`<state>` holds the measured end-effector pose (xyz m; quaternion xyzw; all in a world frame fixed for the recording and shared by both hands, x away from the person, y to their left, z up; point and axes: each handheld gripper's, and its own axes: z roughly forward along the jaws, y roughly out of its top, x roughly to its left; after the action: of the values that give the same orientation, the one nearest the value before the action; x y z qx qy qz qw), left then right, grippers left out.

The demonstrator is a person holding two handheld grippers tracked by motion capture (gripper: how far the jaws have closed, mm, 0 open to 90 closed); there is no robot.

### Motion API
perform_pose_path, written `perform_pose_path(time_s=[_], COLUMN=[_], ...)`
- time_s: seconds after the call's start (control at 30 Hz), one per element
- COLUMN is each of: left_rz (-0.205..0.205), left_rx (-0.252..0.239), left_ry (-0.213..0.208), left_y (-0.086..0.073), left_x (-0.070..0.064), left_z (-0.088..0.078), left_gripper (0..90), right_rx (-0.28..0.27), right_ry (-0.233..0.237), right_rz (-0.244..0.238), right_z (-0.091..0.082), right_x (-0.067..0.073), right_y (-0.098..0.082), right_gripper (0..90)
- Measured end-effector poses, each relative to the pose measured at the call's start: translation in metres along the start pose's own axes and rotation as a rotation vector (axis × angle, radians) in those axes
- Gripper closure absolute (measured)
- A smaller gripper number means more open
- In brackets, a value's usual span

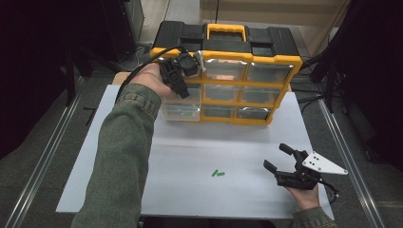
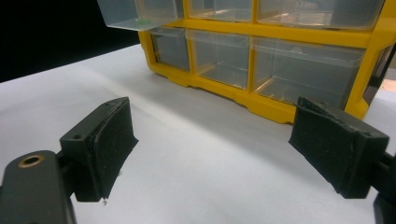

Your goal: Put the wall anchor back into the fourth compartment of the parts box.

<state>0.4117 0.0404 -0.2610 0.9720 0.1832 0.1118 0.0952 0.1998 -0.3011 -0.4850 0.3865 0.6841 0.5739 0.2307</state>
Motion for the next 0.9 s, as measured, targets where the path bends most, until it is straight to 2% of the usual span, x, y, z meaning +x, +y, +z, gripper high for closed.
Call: perform_pose_path(time_s=[0.03,0.07,0.13,0.17,0.23,0.3,0.37,0.43,0.53,0.63,0.77,0.9], left_rz=[-0.005,-0.001,0.012,0.014,-0.005,0.011,0.037,0.060,0.070,0.052,0.030,0.032], left_rx=[0.009,0.010,-0.009,-0.008,-0.002,0.005,0.000,-0.025,-0.054,-0.063,-0.081,-0.079], left_ry=[0.014,0.017,0.034,0.029,-0.012,-0.028,-0.067,-0.097,-0.069,-0.030,-0.035,-0.036], left_y=[0.000,0.000,-0.001,-0.002,-0.002,-0.002,-0.002,-0.002,-0.001,-0.001,-0.004,-0.007], left_x=[-0.001,-0.002,-0.007,-0.008,-0.009,-0.014,-0.021,-0.027,-0.037,-0.050,-0.066,-0.080], left_z=[0.000,0.000,-0.001,-0.002,-0.002,-0.002,-0.002,-0.004,-0.007,-0.006,-0.001,0.008], left_gripper=[64.7,59.3,45.9,42.8,36.9,32.6,31.2,31.1,31.2,31.4,31.4,31.5], right_rx=[0.000,0.000,0.004,0.006,0.005,0.007,0.006,0.006,0.005,0.002,0.005,0.006], right_ry=[0.000,0.000,-0.001,0.001,-0.001,0.000,0.002,0.000,-0.002,0.000,0.000,0.002], right_rz=[0.000,0.000,0.003,0.004,0.004,0.007,0.007,0.007,0.004,0.004,0.006,0.009], right_z=[0.000,0.000,0.000,0.001,0.001,0.001,0.001,0.000,0.001,0.000,0.001,0.001], right_x=[0.000,0.000,0.000,0.000,0.000,0.001,0.001,0.000,0.000,0.000,0.000,0.000], right_y=[0.000,0.000,0.000,0.000,0.000,0.000,0.000,0.000,0.000,0.000,0.000,0.000], right_gripper=[14.2,14.2,14.2,14.2,14.2,14.3,14.3,14.4,14.4,14.4,14.4,14.4])
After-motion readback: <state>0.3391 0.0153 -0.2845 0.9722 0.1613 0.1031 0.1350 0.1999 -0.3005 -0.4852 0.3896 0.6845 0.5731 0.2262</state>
